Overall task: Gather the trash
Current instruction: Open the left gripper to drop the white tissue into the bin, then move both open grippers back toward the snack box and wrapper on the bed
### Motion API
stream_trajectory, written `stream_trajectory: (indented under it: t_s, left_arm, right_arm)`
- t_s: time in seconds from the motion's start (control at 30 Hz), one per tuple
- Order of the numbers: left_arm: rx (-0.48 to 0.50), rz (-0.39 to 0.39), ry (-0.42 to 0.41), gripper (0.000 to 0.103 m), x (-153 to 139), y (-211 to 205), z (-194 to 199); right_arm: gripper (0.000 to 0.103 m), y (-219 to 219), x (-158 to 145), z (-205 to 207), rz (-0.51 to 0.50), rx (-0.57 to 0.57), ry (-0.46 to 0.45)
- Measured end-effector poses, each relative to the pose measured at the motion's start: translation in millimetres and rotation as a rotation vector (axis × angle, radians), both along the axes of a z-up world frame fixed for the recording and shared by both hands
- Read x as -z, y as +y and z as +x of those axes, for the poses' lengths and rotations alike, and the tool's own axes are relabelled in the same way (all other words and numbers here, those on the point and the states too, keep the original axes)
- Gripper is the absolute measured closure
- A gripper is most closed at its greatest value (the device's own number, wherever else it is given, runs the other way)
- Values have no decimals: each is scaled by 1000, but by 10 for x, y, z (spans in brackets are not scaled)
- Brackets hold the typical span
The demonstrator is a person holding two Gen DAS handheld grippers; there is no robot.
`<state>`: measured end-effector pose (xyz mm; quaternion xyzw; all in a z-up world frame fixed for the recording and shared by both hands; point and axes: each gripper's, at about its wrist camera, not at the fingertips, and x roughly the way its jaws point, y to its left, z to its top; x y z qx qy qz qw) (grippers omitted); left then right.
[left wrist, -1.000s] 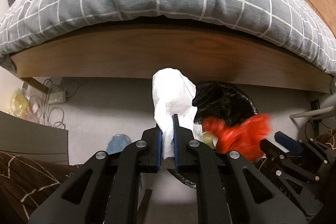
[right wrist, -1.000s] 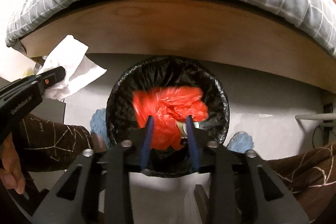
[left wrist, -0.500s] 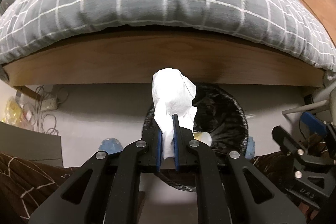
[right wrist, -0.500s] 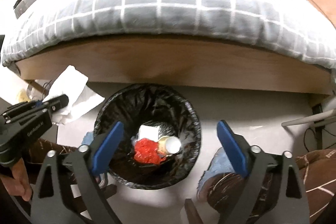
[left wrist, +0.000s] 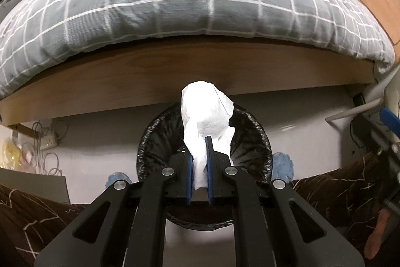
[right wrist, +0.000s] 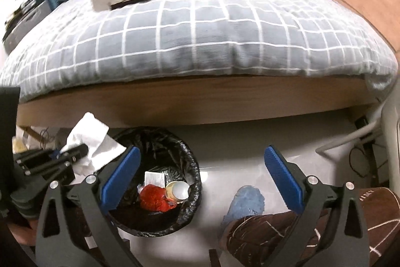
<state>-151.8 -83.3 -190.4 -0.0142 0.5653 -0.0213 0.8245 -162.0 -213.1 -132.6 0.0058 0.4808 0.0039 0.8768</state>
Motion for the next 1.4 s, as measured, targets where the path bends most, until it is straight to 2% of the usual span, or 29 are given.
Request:
stream_trajectory:
  t_s: [0.17,0.27,0.33,0.43,0.6,0.7,0.77,0.83,0.97,1.03,1.4]
  left_arm:
    - [11,25,13,93,89,-104,16]
    - [11,33,15,83,125,-139,2]
    - [2,37,14,69,137,-129,6]
    - [-17,37,7,55,131,-85,18]
    - [-29,34,-11,41,58,-11,2]
    - [-50,41,-30,27,2,50,-10]
    - [-62,38,-39,25,-31,104,-18]
    - [-70,42,-46,18,-66,141,-37]
    - [-82,42,-75,13,-205,231,-65]
    - [-90,34,-95,6,-286,275,-79]
    - [-85,28,-195,6,-762,455,-36]
  right_arm:
    - [8,-124,38,11,30,36,17]
    - [8,-119,47,8,26,30,18]
    - [8,-95,47,13,20,21,17]
    - [8,-50,51,23,12,11,16]
    - [8,-25,57,37,10,9,13]
    - [8,17,38,54,13,3,9]
    - [8,52,23,56,10,-3,3]
    - [8,97,-3,60,9,-10,-1]
    - [8,178,-105,56,-6,-29,-37]
    - [8,220,-145,65,-14,-40,-44]
    - [8,248,-516,149,1,-44,-137]
